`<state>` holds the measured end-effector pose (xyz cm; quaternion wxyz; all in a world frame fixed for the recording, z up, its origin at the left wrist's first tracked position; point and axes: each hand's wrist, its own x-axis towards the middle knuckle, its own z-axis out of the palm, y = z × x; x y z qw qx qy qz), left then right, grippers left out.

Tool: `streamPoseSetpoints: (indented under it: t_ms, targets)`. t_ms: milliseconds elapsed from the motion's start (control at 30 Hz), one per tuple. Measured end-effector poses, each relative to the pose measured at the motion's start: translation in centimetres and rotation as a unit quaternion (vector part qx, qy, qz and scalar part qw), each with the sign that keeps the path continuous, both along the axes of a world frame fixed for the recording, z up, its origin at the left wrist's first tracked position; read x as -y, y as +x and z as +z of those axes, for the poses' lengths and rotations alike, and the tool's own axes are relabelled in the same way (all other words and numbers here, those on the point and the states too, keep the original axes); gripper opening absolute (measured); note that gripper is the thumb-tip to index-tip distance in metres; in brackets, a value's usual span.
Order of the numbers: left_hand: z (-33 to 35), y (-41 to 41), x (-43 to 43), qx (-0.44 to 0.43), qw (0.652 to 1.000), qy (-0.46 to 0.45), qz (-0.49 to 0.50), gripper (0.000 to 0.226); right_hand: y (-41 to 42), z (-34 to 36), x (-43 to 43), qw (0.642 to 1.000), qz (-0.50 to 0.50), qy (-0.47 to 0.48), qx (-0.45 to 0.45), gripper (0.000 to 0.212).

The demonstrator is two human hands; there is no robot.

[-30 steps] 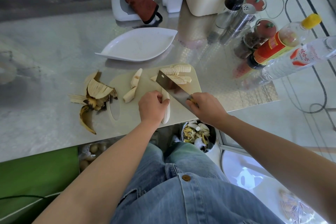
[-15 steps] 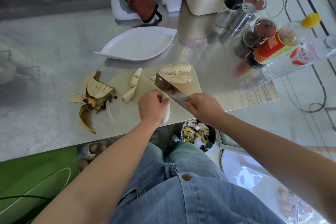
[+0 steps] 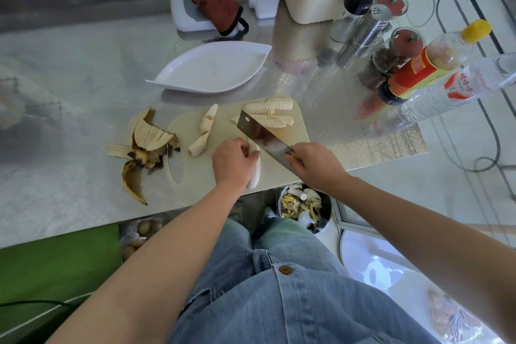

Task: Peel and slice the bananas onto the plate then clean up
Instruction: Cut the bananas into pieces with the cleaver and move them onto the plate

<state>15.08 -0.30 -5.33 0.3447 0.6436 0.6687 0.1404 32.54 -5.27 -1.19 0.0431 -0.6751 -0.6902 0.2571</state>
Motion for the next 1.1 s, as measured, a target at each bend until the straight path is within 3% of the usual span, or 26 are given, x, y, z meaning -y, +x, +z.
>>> streamPoseSetpoints:
  t_ms: [533,733,1100]
  targets:
    - [-0.29,-0.03,0.15,-0.007,1.000,0.007,0.000,0.018,-0.37,-0.31,0.44,1.000,-0.011,-0.020,0.002,0.030]
    - [-0.89,-0.83,0.58,-0.029,0.999,0.024,-0.034,0.035,-0.23,-0.33,0.24,0.999,-0.031,-0.012,-0.008,0.035]
    - [-0.66,-0.36,0.56,-0.047,0.998,0.015,-0.042,0.024,-0.01,-0.01,-0.01,0.999,0.010,-0.027,0.029,0.029]
